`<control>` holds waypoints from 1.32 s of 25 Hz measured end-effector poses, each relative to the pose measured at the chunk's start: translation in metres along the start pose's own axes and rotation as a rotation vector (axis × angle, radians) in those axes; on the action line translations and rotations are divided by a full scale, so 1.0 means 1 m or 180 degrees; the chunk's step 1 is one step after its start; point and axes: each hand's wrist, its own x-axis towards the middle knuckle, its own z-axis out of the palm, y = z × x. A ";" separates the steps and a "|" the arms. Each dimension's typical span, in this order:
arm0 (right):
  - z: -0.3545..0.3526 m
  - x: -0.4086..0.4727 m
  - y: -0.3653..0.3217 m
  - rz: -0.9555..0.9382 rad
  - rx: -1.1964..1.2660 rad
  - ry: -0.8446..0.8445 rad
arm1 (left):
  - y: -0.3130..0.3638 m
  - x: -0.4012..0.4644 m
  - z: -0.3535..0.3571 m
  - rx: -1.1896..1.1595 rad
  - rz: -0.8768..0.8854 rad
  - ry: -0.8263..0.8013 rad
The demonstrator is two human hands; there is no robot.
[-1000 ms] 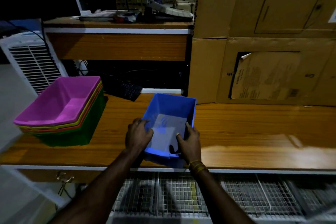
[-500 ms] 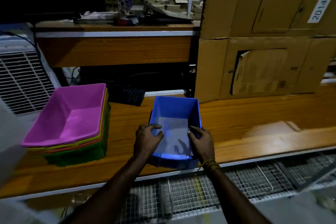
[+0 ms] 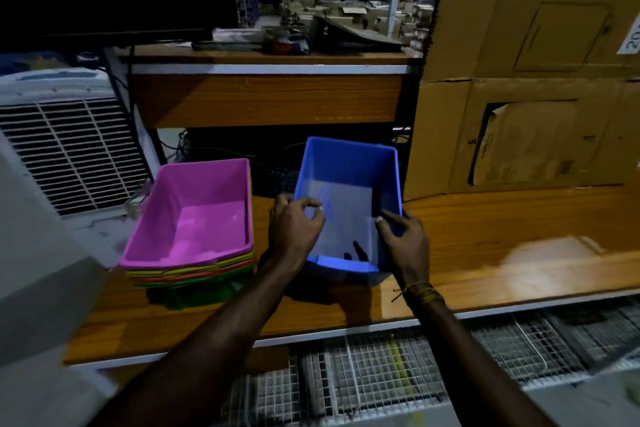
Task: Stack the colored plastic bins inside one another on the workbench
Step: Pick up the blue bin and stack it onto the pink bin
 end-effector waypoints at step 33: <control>0.211 -0.034 -0.156 -0.0552 -0.0083 -0.0800 | -0.113 0.049 -0.217 0.0424 -0.0174 0.1424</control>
